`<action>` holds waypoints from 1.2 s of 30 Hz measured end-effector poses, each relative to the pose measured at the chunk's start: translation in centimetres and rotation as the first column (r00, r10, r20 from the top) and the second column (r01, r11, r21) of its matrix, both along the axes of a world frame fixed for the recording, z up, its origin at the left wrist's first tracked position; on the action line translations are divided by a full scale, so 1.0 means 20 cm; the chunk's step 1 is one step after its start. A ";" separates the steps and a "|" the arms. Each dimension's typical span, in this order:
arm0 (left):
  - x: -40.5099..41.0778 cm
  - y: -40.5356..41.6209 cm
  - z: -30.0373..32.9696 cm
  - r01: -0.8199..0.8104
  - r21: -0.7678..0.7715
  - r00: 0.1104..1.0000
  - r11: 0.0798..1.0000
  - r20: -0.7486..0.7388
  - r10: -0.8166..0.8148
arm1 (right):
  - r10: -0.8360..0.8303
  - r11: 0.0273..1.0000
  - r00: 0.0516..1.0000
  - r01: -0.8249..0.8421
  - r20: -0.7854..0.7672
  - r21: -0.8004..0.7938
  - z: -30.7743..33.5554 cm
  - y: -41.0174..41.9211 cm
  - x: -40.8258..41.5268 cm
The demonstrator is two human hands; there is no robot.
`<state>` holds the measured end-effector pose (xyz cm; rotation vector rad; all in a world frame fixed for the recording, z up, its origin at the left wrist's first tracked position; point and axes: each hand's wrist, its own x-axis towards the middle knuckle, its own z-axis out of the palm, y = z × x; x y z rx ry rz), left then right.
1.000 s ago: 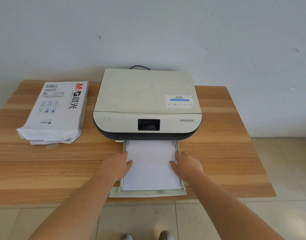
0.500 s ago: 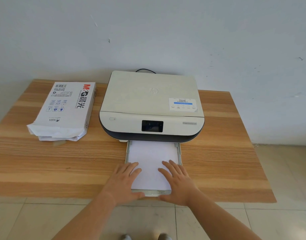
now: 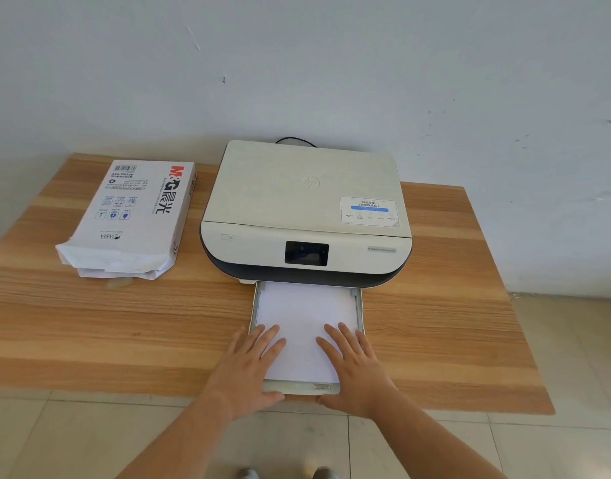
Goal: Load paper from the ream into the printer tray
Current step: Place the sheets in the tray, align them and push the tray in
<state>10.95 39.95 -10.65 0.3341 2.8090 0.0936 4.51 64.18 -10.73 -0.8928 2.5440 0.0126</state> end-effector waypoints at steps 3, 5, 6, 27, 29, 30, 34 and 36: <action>-0.01 -0.01 0.00 0.019 0.005 0.999 1.000 -0.036 -0.019 | 0.027 0.998 0.997 -0.030 -0.075 -0.047 0.01 0.01 -0.01; -0.02 -0.01 0.01 0.023 0.004 0.999 1.000 -0.039 -0.023 | 0.022 0.996 0.998 -0.027 -0.064 -0.082 0.01 0.02 -0.01; -0.02 -0.01 0.02 0.026 -0.001 0.999 1.000 -0.036 -0.026 | 0.015 0.996 0.998 -0.020 -0.061 -0.092 0.02 0.02 -0.01; -0.11 -0.04 0.03 -0.129 -0.072 0.986 0.989 -0.117 0.120 | -0.150 0.985 0.973 0.133 -0.177 -0.107 0.03 0.01 -0.06; -0.12 -0.04 0.03 -0.127 -0.075 0.986 0.989 -0.118 0.118 | -0.149 0.986 0.969 0.131 -0.198 -0.100 0.03 0.00 -0.07; -0.13 -0.04 0.03 -0.130 -0.072 0.985 0.989 -0.120 0.121 | -0.154 0.986 0.967 0.137 -0.204 -0.096 0.04 0.00 -0.08; -0.16 -0.04 0.04 -0.143 -0.080 0.982 0.987 -0.135 0.131 | -0.168 0.985 0.964 0.155 -0.204 -0.082 0.04 -0.01 -0.10; -0.18 -0.05 0.04 -0.146 -0.086 0.980 0.986 -0.148 0.132 | -0.168 0.985 0.960 0.155 -0.224 -0.077 0.03 -0.02 -0.12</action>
